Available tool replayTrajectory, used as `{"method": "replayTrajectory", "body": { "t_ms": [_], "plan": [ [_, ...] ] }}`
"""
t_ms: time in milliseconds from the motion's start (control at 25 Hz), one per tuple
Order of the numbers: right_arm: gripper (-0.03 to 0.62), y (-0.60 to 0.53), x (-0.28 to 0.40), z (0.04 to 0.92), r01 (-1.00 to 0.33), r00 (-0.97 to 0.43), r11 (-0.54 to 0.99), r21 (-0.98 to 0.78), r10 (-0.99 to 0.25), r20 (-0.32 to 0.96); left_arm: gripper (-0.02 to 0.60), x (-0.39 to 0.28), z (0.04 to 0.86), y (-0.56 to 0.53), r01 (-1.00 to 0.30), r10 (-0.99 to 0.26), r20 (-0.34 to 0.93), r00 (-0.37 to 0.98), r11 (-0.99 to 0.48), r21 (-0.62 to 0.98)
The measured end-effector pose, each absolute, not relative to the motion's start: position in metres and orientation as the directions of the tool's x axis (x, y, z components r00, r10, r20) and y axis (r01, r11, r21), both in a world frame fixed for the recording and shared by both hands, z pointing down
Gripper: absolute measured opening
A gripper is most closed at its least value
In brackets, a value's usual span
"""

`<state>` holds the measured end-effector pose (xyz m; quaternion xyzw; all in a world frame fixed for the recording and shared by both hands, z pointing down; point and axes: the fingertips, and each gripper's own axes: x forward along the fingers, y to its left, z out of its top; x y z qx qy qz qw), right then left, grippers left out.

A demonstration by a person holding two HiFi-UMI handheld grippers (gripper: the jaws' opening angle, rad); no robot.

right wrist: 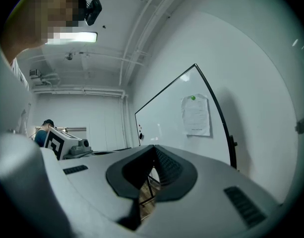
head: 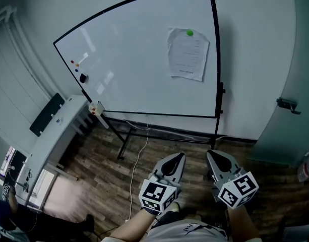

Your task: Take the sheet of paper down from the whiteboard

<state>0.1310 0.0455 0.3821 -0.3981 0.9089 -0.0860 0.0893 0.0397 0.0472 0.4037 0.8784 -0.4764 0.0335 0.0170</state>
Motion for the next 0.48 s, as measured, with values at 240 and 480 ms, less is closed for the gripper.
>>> {"method": "replayTrajectory", "body": {
  "t_ms": [240, 480],
  "plan": [
    [0.014, 0.018, 0.114, 0.39, -0.713, -0.671, 0.668, -0.216, -0.738, -0.069, 0.014, 0.028, 0.41, 0.016, -0.836, -0.835, 0.064, 0.547, -0.548, -0.001],
    [0.014, -0.033, 0.087, 0.382, -0.745, -0.646, 0.645, -0.168, -0.761, -0.061, 0.014, 0.008, 0.406, -0.041, -0.813, -0.813, 0.04, 0.581, -0.582, 0.001]
  ]
}}
